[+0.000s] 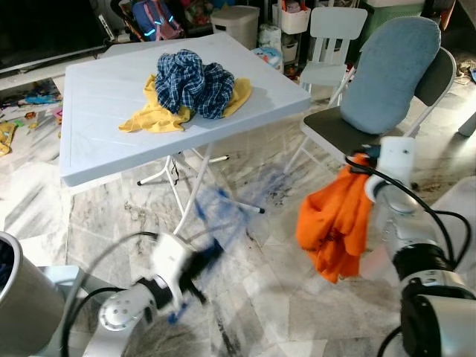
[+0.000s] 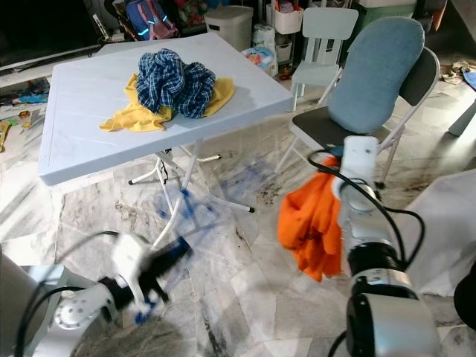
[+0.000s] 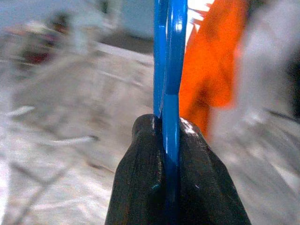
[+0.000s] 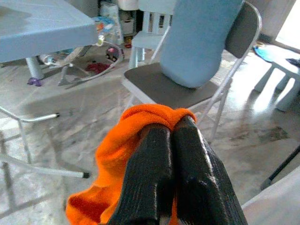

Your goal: Hang hanger

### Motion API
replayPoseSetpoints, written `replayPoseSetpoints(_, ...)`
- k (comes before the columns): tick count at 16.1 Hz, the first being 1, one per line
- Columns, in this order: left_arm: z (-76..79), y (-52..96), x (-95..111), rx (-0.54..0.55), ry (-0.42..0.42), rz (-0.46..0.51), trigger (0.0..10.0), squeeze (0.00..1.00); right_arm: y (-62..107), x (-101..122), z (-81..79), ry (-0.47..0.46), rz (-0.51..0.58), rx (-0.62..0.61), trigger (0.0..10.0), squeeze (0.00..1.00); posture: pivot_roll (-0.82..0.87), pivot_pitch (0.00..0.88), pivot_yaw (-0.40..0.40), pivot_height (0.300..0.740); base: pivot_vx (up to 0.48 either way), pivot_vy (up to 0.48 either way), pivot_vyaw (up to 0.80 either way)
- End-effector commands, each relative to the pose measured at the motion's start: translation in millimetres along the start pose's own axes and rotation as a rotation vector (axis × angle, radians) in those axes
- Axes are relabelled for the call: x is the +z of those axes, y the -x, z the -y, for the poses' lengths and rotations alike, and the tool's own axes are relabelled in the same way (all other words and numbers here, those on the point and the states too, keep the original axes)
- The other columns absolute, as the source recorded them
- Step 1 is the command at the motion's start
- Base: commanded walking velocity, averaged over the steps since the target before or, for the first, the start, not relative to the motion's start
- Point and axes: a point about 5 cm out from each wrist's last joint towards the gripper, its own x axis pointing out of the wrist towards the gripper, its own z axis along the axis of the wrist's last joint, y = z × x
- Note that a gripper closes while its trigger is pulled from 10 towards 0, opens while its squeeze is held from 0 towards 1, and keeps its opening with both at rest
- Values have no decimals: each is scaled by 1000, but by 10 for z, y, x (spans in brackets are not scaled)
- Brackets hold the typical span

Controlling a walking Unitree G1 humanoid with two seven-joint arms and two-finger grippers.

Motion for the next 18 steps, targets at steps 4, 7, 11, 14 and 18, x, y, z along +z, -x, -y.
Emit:
replayPoseSetpoints(4, -222, 17, 94, 423, 37, 70, 10000, 0, 73, 7, -59, -26, 88, 158, 0, 0, -148, 0, 30, 740, 0, 0, 0)
replayPoseSetpoints(7, -271, -80, 136, 511, 71, 78, 10000, 0, 210, 98, -258, -46, 203, 348, 0, 0, -146, 0, 31, 740, 0, 0, 0)
replayPoseSetpoints(11, -303, -297, 385, 539, 78, 161, 10000, 0, 544, 340, -642, -53, 357, 666, 0, 0, -168, 0, 55, 740, 0, 0, 0)
replayPoseSetpoints(14, -358, -235, 417, 604, 79, 171, 10000, 0, 647, 383, -681, -86, 367, 716, 0, 0, -157, 0, 53, 740, 86, 0, 0)
replayPoseSetpoints(18, -424, -203, 434, 657, 92, 181, 10000, 0, 672, 420, -706, -89, 372, 708, 2353, 0, -147, 0, 49, 740, 292, 0, 0)
